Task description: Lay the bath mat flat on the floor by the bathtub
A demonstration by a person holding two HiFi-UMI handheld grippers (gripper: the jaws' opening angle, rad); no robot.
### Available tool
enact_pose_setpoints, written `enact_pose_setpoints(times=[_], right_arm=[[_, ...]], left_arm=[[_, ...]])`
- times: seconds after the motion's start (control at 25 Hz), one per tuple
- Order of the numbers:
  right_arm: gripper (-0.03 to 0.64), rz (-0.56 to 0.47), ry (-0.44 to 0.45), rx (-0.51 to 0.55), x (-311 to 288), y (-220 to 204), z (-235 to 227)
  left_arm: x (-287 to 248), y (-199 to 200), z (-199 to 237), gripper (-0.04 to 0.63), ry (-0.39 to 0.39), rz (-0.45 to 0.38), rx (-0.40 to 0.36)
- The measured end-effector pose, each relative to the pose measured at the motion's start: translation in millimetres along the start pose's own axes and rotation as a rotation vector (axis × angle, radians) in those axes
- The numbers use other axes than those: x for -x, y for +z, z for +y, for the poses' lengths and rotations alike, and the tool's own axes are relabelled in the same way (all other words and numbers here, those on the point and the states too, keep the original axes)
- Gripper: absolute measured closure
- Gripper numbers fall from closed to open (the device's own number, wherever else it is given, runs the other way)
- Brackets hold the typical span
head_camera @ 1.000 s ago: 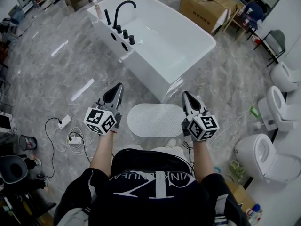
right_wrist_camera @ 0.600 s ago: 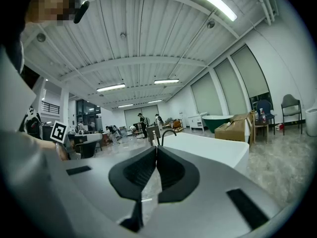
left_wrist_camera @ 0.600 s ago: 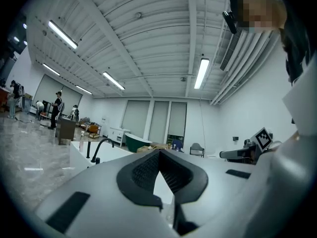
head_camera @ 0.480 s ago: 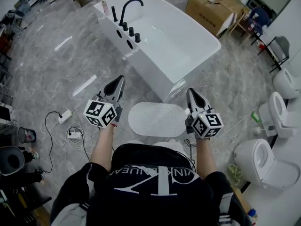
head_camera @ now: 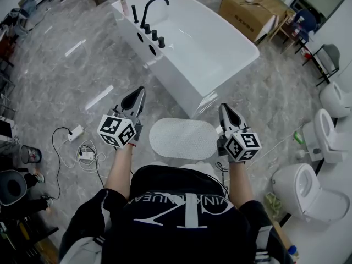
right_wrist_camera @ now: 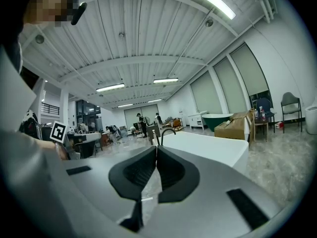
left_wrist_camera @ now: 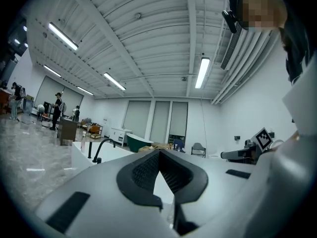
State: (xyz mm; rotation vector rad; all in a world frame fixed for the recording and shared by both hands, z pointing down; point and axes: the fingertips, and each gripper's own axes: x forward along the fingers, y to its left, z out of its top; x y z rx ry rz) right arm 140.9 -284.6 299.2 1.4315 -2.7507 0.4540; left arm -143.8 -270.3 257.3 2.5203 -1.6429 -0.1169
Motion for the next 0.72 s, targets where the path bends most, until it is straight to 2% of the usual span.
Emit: enact_pose_setpoints(times=[0.72], right_arm=[[0.591,0.0,-0.003,-0.032,0.9,-4.6,1.0]], left_arm=[[5.7,2.2,0.5,0.583,0.011,-0.005,-0.004]])
